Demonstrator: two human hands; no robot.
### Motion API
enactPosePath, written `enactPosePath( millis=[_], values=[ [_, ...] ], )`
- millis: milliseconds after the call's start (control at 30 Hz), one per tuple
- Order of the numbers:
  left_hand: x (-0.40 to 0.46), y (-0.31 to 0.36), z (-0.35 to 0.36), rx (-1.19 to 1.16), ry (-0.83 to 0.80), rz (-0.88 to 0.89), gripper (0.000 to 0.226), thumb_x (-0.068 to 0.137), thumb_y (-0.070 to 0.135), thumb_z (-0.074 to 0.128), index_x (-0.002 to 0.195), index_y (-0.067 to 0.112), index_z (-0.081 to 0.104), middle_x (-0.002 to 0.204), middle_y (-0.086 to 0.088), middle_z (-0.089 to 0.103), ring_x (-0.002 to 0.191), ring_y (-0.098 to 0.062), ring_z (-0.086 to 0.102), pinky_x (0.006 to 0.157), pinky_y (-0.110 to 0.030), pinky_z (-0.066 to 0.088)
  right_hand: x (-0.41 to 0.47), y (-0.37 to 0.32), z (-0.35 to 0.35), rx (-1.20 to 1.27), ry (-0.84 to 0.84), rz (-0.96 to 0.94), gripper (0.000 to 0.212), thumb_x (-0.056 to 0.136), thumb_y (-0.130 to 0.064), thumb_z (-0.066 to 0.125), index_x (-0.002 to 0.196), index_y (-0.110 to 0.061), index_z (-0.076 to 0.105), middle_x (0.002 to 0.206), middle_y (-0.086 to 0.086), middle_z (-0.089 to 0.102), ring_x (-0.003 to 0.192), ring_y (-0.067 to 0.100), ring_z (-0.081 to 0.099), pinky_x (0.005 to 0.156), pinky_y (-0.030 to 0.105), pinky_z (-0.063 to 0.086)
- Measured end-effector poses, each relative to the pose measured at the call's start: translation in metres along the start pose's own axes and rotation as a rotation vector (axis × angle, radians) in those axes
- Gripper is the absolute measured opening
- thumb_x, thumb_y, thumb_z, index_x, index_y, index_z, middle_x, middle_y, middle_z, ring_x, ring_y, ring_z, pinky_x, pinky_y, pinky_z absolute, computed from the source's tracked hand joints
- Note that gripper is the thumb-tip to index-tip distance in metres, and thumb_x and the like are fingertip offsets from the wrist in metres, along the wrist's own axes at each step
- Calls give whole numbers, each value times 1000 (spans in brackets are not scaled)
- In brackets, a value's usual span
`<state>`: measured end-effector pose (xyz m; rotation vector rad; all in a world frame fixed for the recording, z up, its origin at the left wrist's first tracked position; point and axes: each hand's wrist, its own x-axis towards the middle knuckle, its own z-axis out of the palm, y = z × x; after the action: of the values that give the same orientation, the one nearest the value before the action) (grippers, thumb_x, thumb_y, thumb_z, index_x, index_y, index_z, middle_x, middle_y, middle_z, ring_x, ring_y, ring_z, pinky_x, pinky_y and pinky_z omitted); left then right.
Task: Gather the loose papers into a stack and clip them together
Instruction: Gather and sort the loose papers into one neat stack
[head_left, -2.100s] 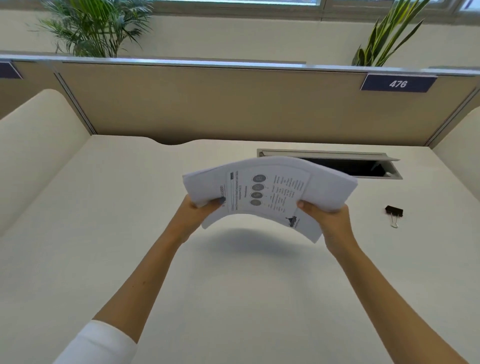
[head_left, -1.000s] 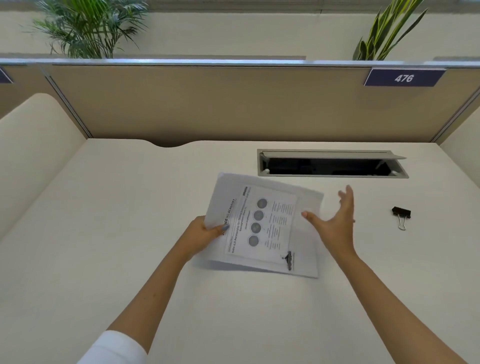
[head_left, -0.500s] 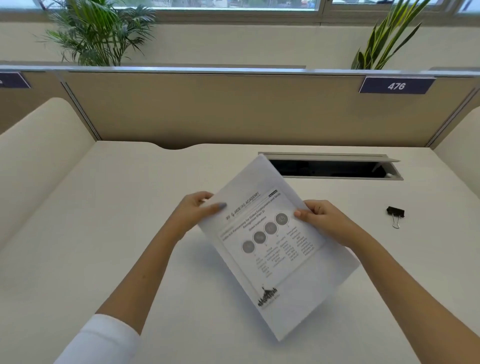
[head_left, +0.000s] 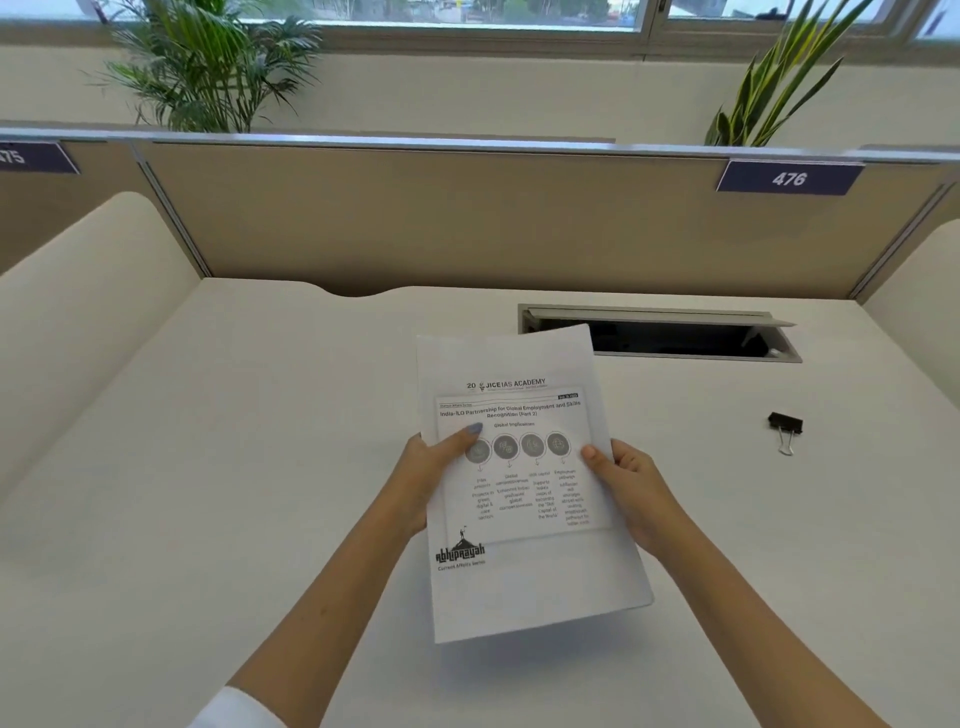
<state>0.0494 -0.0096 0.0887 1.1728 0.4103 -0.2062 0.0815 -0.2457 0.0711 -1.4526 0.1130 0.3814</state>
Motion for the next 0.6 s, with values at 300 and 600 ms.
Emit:
enactPosePath(
  millis=[300,600],
  values=[
    [18,-41,-11,530,291,157,54,85,31,71,132,20,46,109,-4,65,98,-19,64,84,-35,53,7,42,4,-369,307,-68,10,94,-19,57,96,-9,58,91,6,68,84,24,63,67,30,47],
    [31,-74,-13,983,339,131,50,84,29,71,123,7,49,115,-11,50,106,-28,55,79,-29,43,19,69,8,-800,346,-48,48,94,-23,58,136,-7,42,127,14,55,117,32,55,92,39,46]
  ],
)
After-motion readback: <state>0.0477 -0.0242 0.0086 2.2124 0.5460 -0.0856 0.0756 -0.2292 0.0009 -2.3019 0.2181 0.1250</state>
